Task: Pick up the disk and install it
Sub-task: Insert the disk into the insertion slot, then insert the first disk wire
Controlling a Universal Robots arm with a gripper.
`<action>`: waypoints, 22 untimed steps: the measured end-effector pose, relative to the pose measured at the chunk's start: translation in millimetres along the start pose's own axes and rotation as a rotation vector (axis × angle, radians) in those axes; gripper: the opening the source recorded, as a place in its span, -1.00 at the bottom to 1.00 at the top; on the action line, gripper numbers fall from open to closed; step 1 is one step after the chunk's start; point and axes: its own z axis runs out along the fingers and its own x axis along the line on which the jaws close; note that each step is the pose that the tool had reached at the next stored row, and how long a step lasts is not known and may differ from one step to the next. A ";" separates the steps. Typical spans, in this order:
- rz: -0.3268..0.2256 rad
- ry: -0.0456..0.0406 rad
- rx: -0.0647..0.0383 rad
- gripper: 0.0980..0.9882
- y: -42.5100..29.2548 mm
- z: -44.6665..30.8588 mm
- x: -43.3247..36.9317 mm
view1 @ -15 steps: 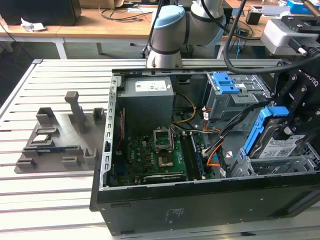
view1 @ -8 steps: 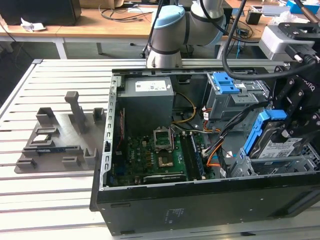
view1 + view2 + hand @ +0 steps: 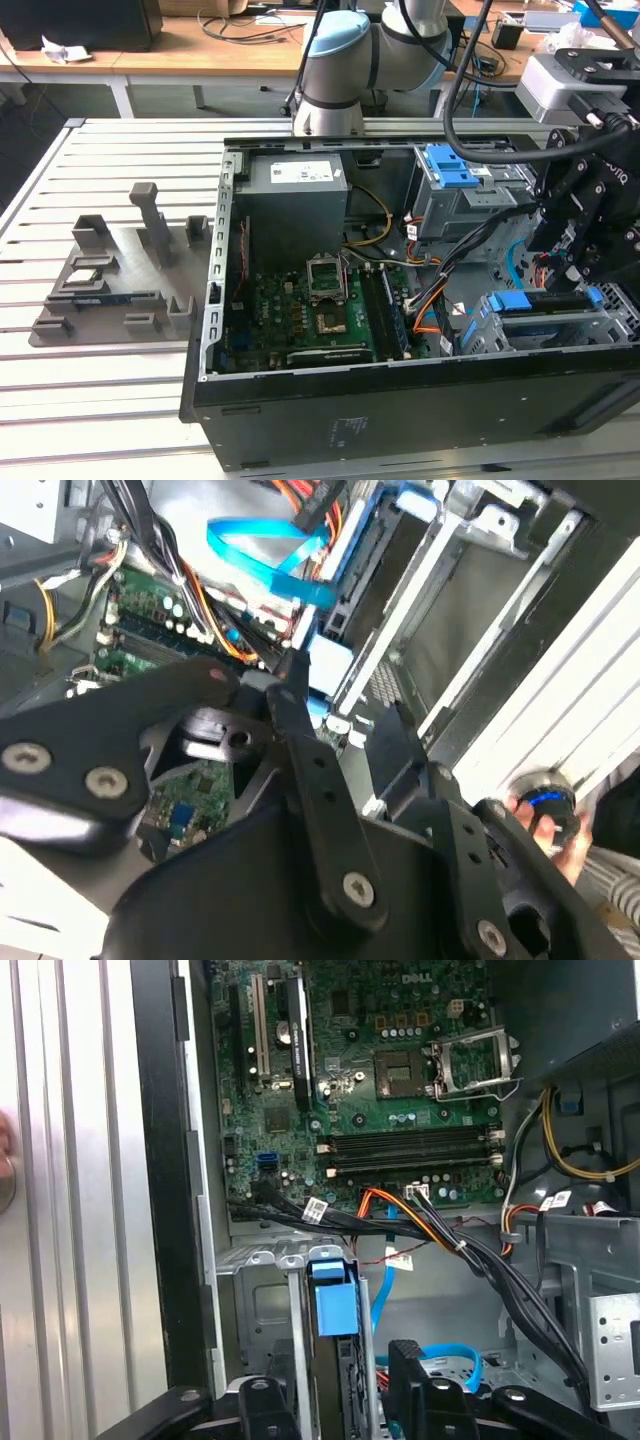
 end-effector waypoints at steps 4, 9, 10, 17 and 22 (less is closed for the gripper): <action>0.000 0.0003 0.000 -0.09 0.0 0.0 0.0; 0.000 0.0002 0.000 -0.68 0.0 0.2 0.0; 0.000 0.0002 0.000 -0.81 0.0 0.2 0.0; 0.000 0.0001 0.000 -0.98 0.0 0.6 0.0; 0.000 0.0002 0.000 -0.83 0.0 0.8 0.0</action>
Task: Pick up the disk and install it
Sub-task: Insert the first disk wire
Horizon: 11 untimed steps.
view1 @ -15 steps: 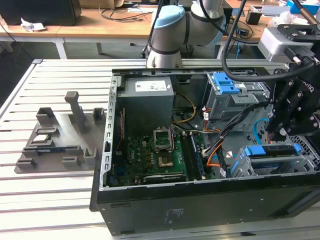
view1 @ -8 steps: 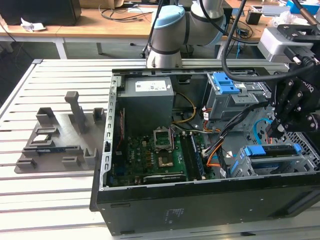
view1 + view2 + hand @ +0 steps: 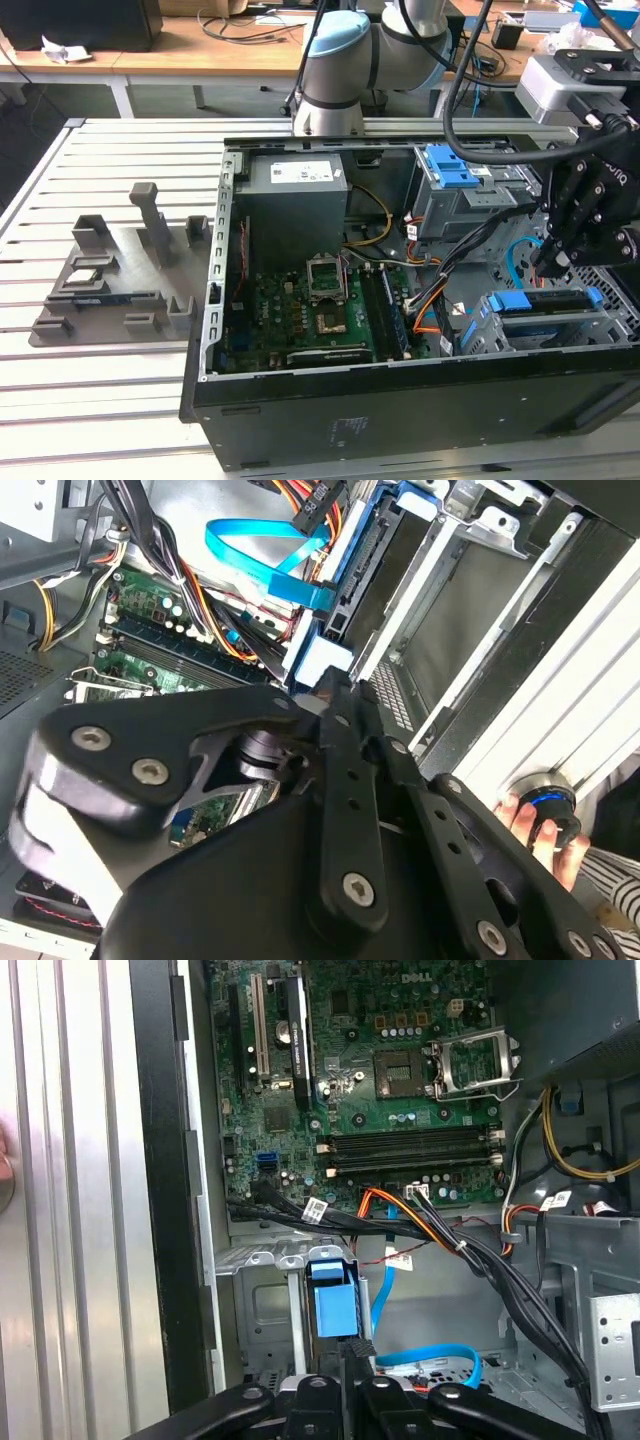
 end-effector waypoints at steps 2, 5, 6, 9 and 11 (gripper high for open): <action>0.000 0.0000 0.000 -0.56 0.0 0.1 0.0; 0.000 -0.0001 0.000 -0.41 -0.1 0.2 -0.1; 0.000 0.0005 0.000 -0.41 -1.6 0.4 -1.7; 0.000 0.0052 -0.002 -0.41 -10.5 0.0 -9.2; 0.000 0.0063 -0.005 -0.41 -17.3 0.0 -15.0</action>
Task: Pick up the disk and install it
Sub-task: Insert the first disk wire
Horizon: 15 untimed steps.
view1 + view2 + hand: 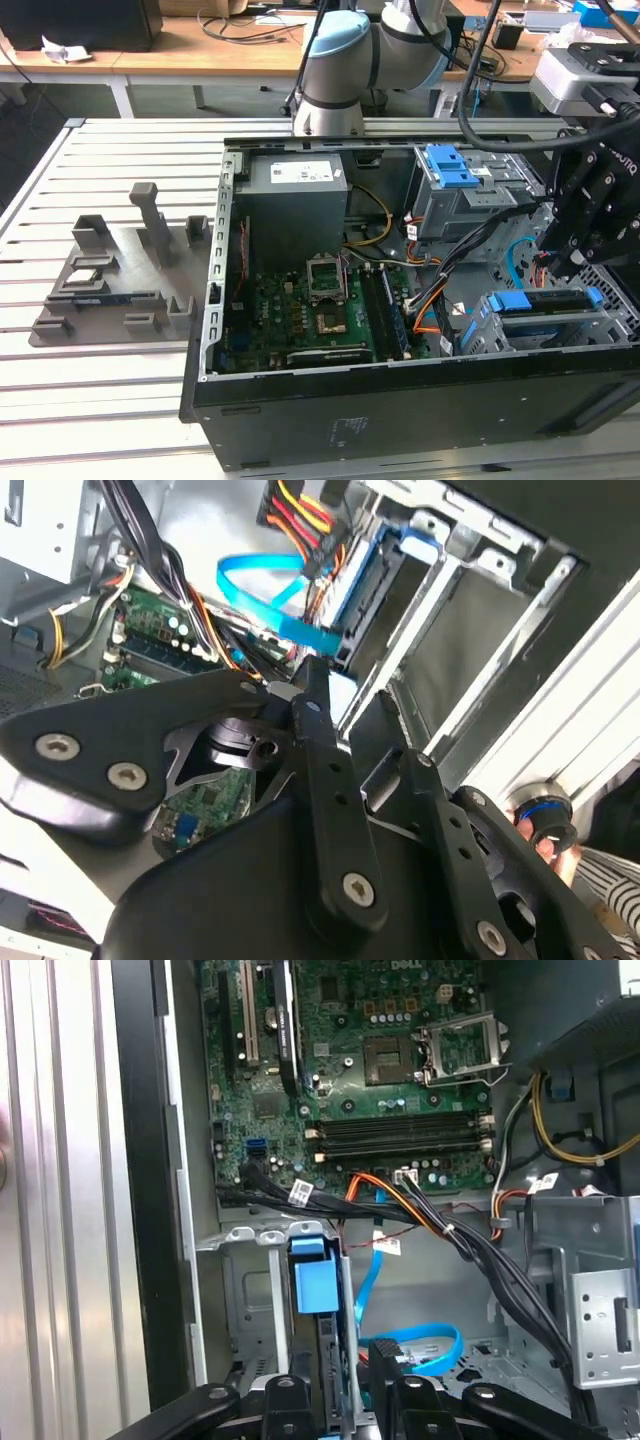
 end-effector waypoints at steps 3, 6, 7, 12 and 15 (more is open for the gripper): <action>0.000 0.0027 -0.006 -0.41 -10.1 -0.1 -7.7; 0.000 0.0072 -0.013 -0.41 -19.8 0.3 -13.3; 0.000 0.0074 -0.017 -0.41 -24.9 1.1 -15.5; 0.000 0.0083 -0.029 -0.41 -38.0 7.6 -22.4; 0.019 0.0080 -0.029 -0.41 -41.1 12.8 -23.1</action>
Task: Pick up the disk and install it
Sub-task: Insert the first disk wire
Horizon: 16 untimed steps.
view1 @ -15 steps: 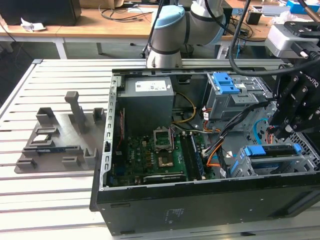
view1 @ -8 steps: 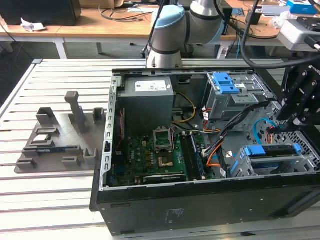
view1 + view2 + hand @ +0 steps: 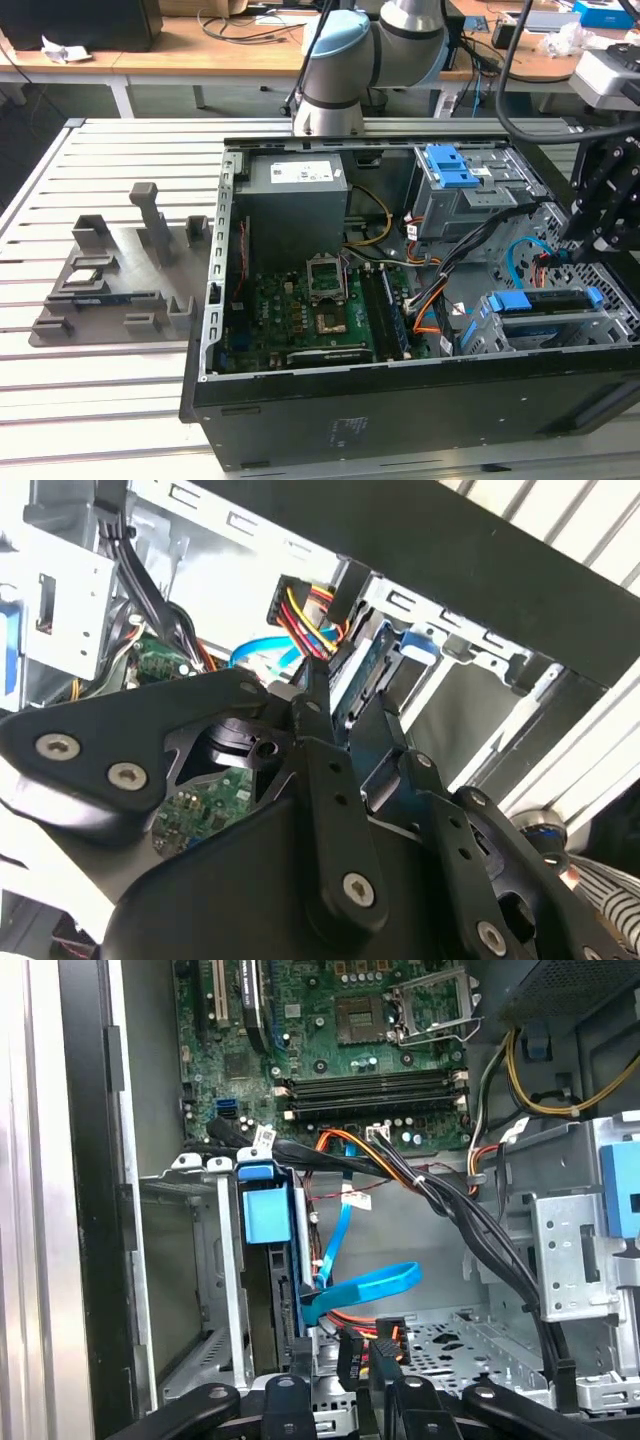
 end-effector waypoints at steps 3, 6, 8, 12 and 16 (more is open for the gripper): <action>0.024 -0.0010 -0.001 -0.41 -2.8 5.4 -0.4; 0.039 -0.0015 -0.002 -0.41 -4.0 11.6 -1.1; 0.041 -0.0016 -0.002 -0.41 -4.2 14.8 -1.3; 0.041 -0.0013 -0.002 -0.41 -4.2 16.0 -1.3; 0.041 -0.0014 -0.002 -0.44 -4.1 16.1 -1.3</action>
